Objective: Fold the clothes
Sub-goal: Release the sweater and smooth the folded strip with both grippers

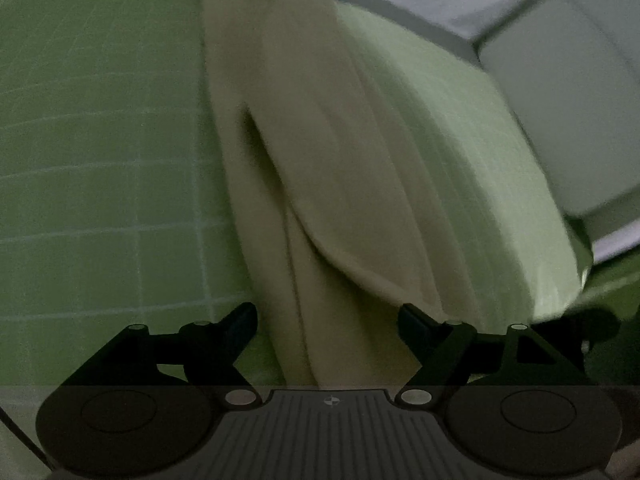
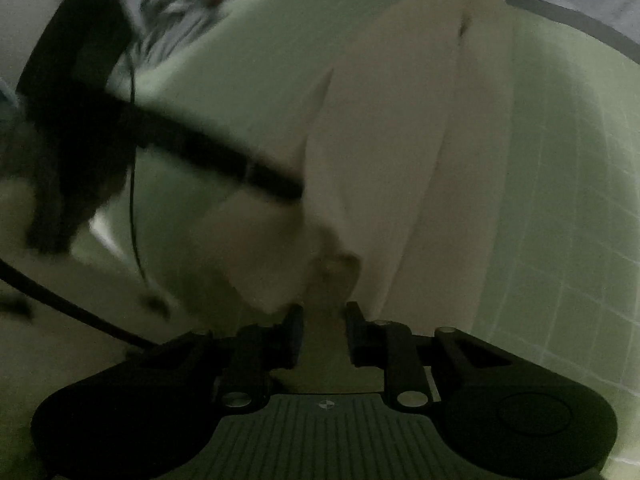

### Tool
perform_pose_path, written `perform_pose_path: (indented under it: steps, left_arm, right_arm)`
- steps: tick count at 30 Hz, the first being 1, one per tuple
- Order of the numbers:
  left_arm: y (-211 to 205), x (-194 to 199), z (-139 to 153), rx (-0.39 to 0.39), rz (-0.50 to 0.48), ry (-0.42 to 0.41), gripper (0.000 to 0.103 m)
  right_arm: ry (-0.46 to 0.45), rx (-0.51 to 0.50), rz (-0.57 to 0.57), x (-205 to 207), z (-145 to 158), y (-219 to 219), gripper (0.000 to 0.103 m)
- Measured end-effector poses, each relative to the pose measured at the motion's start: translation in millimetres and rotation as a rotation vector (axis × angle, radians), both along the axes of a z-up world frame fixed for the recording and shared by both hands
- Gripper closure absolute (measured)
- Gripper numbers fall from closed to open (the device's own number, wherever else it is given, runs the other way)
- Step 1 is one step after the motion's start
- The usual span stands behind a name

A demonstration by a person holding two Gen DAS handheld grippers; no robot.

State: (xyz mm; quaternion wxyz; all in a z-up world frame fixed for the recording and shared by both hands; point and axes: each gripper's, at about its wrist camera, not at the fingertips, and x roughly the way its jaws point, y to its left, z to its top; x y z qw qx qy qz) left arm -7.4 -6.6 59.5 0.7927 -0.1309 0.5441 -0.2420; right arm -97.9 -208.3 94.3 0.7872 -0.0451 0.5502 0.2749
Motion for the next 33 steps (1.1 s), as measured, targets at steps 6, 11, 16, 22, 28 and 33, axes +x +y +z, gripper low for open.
perform_pose_path:
  steps: [6, 11, 16, 22, 28, 33]
  left_arm:
    - [20.5, 8.4, 25.0, -0.048, 0.163, -0.089, 0.022]
    - [4.3, 19.9, 17.6, -0.026, 0.255, -0.084, 0.022]
    - [-23.9, 26.5, 8.3, -0.008, 0.279, -0.090, 0.022]
    - [-35.7, 41.9, 1.8, 0.066, 0.356, -0.037, 0.022]
    - [-40.9, 31.8, -2.7, 0.077, 0.450, 0.033, 0.022]
    - [-39.5, 16.8, -11.3, 0.126, 0.531, 0.083, 0.022]
  right_arm:
    - [-0.121, 0.132, -0.281, 8.1, 28.1, -54.8, 0.061]
    - [-0.263, 0.156, -0.431, 62.4, 39.6, -72.8, 0.072]
    - [-0.328, 0.279, -0.403, 133.0, 39.4, -59.1, 0.074]
    - [-0.418, 0.191, -0.265, 244.9, 16.5, -14.8, 0.074]
    - [-0.303, 0.184, -0.254, 350.0, -34.9, 18.2, 0.085]
    - [-0.353, 0.153, -0.212, 361.8, -58.5, 28.7, 0.088]
